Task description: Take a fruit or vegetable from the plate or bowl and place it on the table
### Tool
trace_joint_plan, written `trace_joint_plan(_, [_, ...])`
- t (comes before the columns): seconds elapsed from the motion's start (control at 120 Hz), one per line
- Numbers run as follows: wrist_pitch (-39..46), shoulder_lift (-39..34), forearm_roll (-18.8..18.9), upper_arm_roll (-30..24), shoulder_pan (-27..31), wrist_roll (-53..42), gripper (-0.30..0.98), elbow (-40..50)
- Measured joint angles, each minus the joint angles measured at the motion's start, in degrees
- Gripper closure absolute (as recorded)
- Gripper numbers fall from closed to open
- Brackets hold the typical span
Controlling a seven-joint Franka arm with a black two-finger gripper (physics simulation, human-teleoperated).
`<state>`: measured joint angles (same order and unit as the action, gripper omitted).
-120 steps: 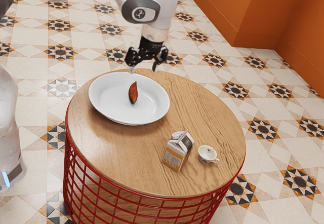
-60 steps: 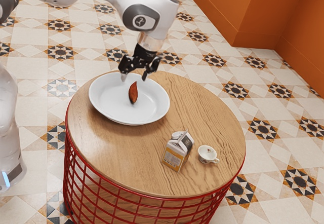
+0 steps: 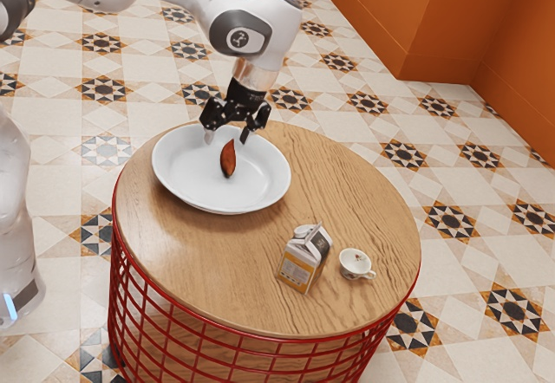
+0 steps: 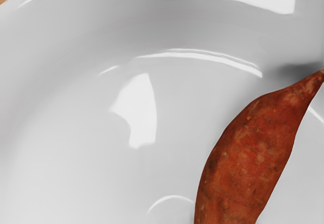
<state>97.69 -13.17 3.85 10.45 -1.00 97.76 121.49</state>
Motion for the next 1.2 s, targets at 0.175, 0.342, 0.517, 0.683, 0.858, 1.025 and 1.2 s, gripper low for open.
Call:
trace_joint_plan(0.175, [0.8, 0.7, 1.1, 1.5, 0.1, -0.7, 0.0, 0.1])
trace_joint_plan(0.342, [1.6, 1.2, 1.4, 1.5, 0.1, -1.5, 0.0, 0.0])
trace_joint_plan(0.517, [2.0, 1.4, 1.4, 1.5, 0.0, -2.5, 0.0, 0.5])
trace_joint_plan(0.683, [2.1, 1.5, 1.3, 1.6, 0.0, -4.6, 0.0, 0.9])
trace_joint_plan(0.858, [2.9, 1.5, 0.8, 1.6, 0.0, -7.9, 0.0, 1.9])
trace_joint_plan(1.025, [3.7, 2.1, 0.2, 1.6, 0.0, -10.5, 0.0, 2.4])
trace_joint_plan(1.2, [4.5, 2.4, -0.2, 1.6, 0.0, -12.5, 0.0, 3.1])
